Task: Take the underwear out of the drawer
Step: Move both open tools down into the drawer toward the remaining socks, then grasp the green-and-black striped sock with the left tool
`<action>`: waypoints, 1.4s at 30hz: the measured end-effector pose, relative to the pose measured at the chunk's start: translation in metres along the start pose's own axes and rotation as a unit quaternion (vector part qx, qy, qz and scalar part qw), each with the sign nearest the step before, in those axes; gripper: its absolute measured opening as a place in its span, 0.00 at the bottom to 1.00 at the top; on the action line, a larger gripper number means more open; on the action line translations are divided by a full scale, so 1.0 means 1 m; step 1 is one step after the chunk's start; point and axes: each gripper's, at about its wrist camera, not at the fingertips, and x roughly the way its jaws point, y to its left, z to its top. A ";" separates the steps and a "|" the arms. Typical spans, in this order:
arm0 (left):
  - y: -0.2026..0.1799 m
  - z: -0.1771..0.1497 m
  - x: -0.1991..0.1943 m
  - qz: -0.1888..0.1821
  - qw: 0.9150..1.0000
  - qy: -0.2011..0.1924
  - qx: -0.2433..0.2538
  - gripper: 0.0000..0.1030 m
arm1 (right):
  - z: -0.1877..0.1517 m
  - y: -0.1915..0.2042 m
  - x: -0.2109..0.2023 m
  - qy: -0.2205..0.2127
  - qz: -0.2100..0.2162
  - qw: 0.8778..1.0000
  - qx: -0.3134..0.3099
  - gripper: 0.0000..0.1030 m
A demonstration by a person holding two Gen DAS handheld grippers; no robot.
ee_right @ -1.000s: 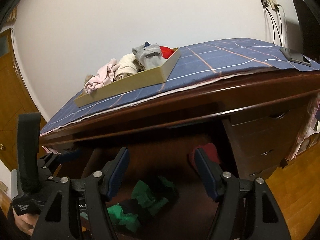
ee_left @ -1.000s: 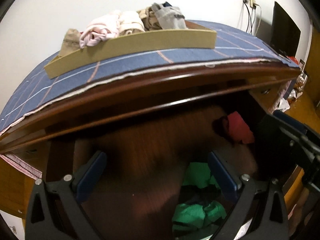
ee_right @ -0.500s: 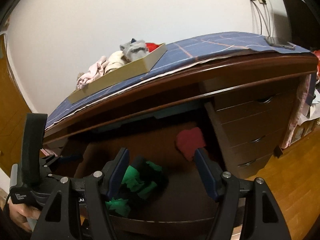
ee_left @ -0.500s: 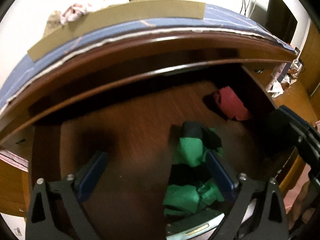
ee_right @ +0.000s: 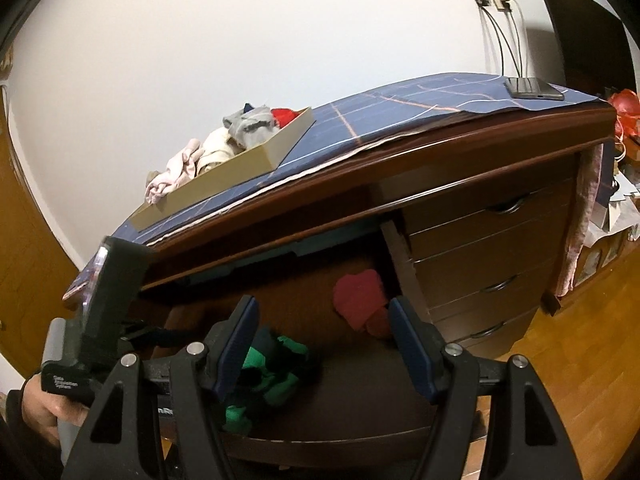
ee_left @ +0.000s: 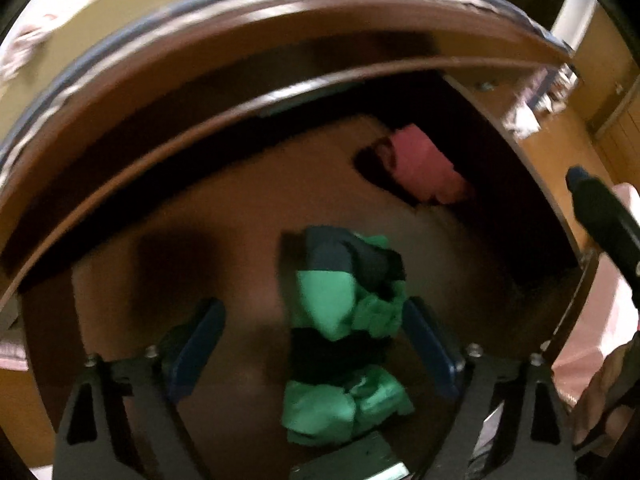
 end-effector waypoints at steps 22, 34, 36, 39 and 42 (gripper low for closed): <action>-0.004 0.003 0.039 -0.044 0.995 0.090 0.009 0.27 | 0.001 -0.001 -0.002 -0.001 0.004 1.000 0.005 0.68; 0.047 -0.034 -0.002 -0.057 0.996 -0.015 -0.071 0.19 | 0.008 0.001 0.011 0.034 0.017 0.999 -0.017 0.67; 0.055 -0.040 -0.009 -0.052 0.995 -0.026 -0.084 0.19 | 0.011 0.005 0.018 0.049 0.022 0.998 -0.033 0.67; 0.066 -0.048 -0.016 -0.037 0.993 -0.040 -0.102 0.19 | 0.017 0.014 0.030 0.077 0.024 0.995 -0.062 0.67; 0.076 -0.056 -0.025 -0.033 0.991 -0.056 -0.120 0.19 | 0.024 0.024 0.049 0.112 0.020 0.990 -0.086 0.67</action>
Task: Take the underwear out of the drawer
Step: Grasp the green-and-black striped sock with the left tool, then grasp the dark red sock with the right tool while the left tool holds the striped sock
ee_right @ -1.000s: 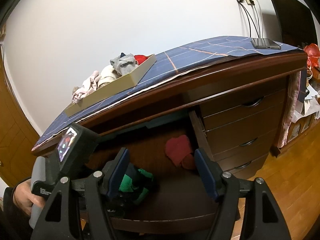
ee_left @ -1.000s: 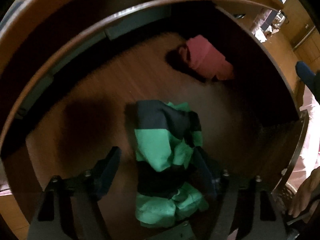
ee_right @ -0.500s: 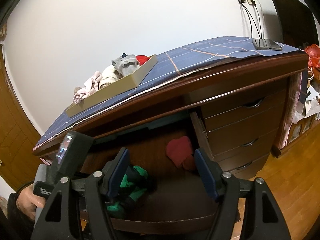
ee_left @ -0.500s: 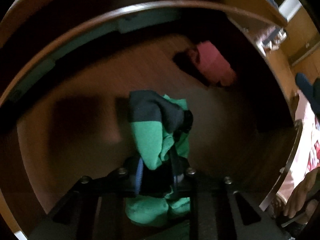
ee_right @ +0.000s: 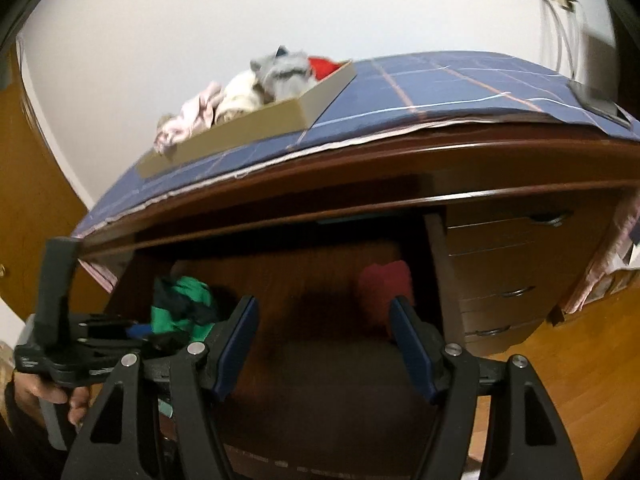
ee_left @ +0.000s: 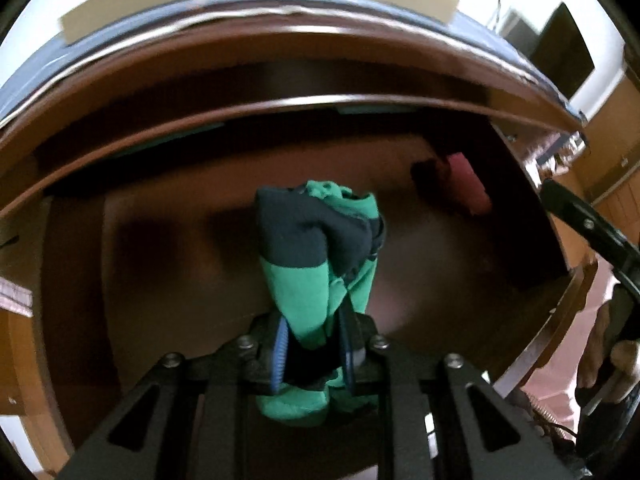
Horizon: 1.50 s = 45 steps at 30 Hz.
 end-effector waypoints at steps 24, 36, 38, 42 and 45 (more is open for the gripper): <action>0.041 -0.021 -0.053 -0.017 0.996 -0.075 -0.052 0.19 | 0.001 0.034 0.140 0.300 -0.207 0.897 -0.249 0.45; 0.040 -0.021 -0.050 -0.022 0.996 -0.070 -0.055 0.19 | 0.021 0.027 0.092 0.263 0.001 0.958 -0.110 0.02; 0.040 -0.020 -0.050 -0.022 0.996 -0.068 -0.056 0.19 | 0.027 0.028 0.080 0.232 -0.021 0.964 -0.127 0.03; 0.038 -0.019 -0.049 -0.028 0.996 -0.067 -0.055 0.19 | 0.035 0.029 0.081 0.224 -0.090 0.956 -0.166 0.55; 0.037 -0.019 -0.048 -0.031 0.996 -0.067 -0.053 0.19 | 0.036 0.028 0.094 0.228 -0.119 0.943 -0.212 0.67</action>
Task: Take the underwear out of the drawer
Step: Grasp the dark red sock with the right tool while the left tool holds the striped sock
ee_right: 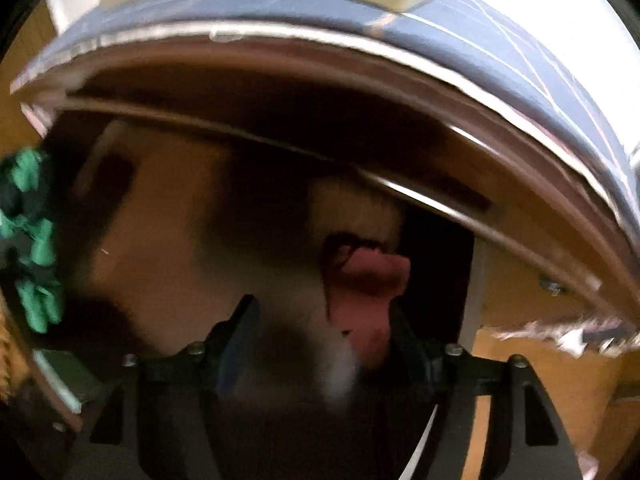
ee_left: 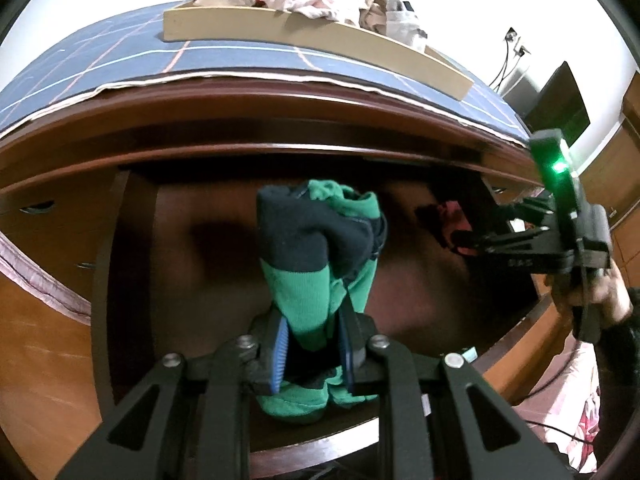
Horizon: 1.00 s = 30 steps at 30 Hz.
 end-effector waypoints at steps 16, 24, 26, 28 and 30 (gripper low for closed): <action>0.002 -0.001 -0.004 -0.002 1.000 -0.003 0.001 0.19 | 0.002 0.005 0.056 0.061 -0.088 0.989 -0.104 0.27; -0.001 -0.001 -0.006 -0.007 1.000 -0.003 0.002 0.19 | -0.003 -0.016 0.053 0.063 -0.014 0.996 -0.058 0.17; 0.000 -0.001 -0.005 -0.008 1.000 -0.002 0.005 0.19 | -0.009 -0.017 0.048 0.068 0.077 0.994 -0.030 0.14; 0.000 -0.001 -0.005 -0.008 1.000 -0.001 0.008 0.19 | -0.015 -0.009 0.041 0.057 0.121 0.991 -0.030 0.14; 0.001 -0.001 -0.004 -0.006 1.000 0.001 0.009 0.19 | -0.020 -0.006 0.030 0.032 0.146 0.988 -0.028 0.14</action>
